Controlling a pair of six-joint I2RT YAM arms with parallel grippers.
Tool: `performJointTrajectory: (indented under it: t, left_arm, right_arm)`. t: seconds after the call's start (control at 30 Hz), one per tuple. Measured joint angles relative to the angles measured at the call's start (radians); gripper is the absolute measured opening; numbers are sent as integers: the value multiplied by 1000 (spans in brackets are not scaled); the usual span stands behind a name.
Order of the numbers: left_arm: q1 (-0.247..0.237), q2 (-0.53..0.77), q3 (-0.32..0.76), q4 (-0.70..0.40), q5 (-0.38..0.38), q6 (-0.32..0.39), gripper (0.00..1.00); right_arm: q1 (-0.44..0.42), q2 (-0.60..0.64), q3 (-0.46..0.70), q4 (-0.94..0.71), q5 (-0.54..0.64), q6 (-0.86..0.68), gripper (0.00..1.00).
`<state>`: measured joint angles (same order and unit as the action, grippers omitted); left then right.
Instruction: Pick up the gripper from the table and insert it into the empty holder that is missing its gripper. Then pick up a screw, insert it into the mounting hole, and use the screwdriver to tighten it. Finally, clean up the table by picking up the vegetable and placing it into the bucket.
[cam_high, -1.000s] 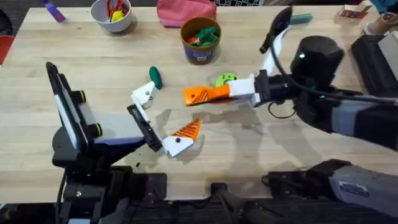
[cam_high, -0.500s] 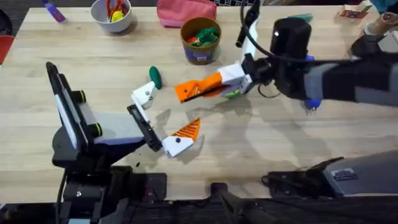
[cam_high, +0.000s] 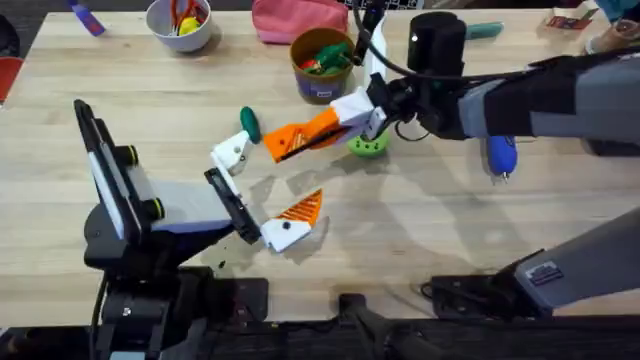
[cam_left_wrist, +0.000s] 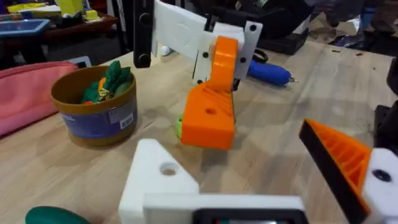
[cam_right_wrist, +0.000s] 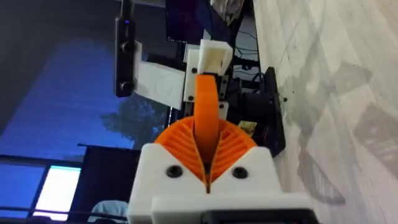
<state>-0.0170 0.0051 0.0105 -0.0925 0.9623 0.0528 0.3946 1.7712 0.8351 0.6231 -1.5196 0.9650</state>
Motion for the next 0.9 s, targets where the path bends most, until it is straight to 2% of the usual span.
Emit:
performJointTrajectory:
  t: [0.3,0.9]
  left_arm:
    - [0,0,0,0,1,0,985]
    - [0,0,0,0,4,0,985]
  right_arm:
    - [27,3,0,0,1,-52,8]
    - [74,10,2,-1,57,-60,8]
